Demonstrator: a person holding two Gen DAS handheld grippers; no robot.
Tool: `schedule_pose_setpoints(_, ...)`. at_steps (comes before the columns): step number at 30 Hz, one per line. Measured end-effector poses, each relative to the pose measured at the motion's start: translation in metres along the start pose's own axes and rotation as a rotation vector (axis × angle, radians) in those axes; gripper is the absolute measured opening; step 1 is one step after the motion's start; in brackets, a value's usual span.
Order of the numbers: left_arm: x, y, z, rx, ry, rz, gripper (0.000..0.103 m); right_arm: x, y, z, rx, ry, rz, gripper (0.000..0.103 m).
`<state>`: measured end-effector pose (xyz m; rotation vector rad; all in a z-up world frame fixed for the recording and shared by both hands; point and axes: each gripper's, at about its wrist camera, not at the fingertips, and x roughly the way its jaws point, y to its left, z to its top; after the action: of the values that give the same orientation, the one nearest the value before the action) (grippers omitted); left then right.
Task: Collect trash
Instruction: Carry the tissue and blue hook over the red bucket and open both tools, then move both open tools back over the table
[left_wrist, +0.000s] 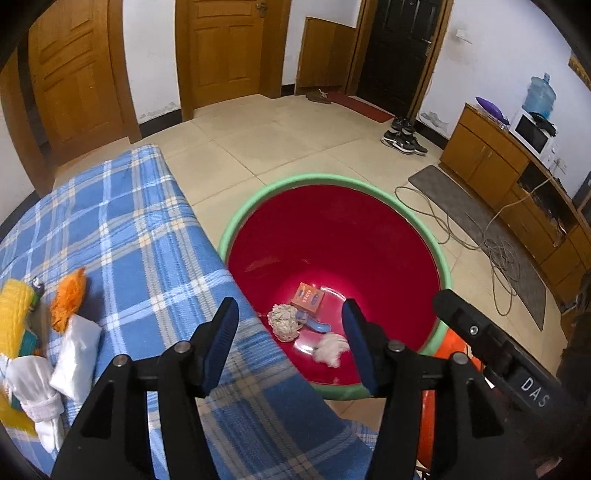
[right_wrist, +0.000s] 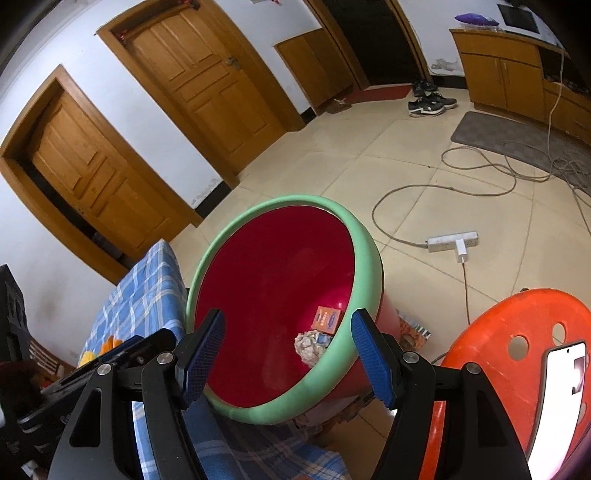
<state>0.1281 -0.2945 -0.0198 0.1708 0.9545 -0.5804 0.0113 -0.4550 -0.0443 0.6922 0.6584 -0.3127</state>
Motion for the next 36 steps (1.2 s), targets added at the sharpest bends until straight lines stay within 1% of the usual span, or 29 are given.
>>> schedule_pose_setpoints(8, -0.022, 0.021, -0.005, -0.058, -0.029, 0.044, 0.058, -0.009, 0.001, -0.004, 0.009, 0.004, 0.005, 0.072)
schedule_pose_setpoints(15, -0.048, 0.042, -0.019, -0.108, -0.049, 0.086, 0.058, -0.025, 0.017, -0.008, -0.010, 0.001, 0.024, 0.073)
schedule_pose_setpoints(22, -0.074, 0.072, -0.030, -0.164, -0.078, 0.128, 0.058, -0.030, 0.044, -0.017, -0.058, 0.015, 0.053, 0.074)
schedule_pose_setpoints(27, -0.094, 0.103, -0.040, -0.215, -0.101, 0.165, 0.059, -0.030, 0.067, -0.025, -0.097, 0.030, 0.068, 0.074)
schedule_pose_setpoints(30, -0.105, 0.121, -0.046, -0.248, -0.111, 0.168, 0.059, -0.029, 0.079, -0.030, -0.120, 0.044, 0.075, 0.074)
schedule_pose_setpoints(32, -0.112, 0.130, -0.050, -0.260, -0.122, 0.183, 0.059, -0.027, 0.088, -0.033, -0.135, 0.052, 0.085, 0.074)
schedule_pose_setpoints(34, -0.119, 0.140, -0.055, -0.277, -0.131, 0.194, 0.060, -0.027, 0.095, -0.037, -0.149, 0.061, 0.090, 0.074)
schedule_pose_setpoints(36, -0.127, 0.152, -0.062, -0.303, -0.147, 0.195, 0.062, -0.026, 0.104, -0.041, -0.172, 0.071, 0.095, 0.074)
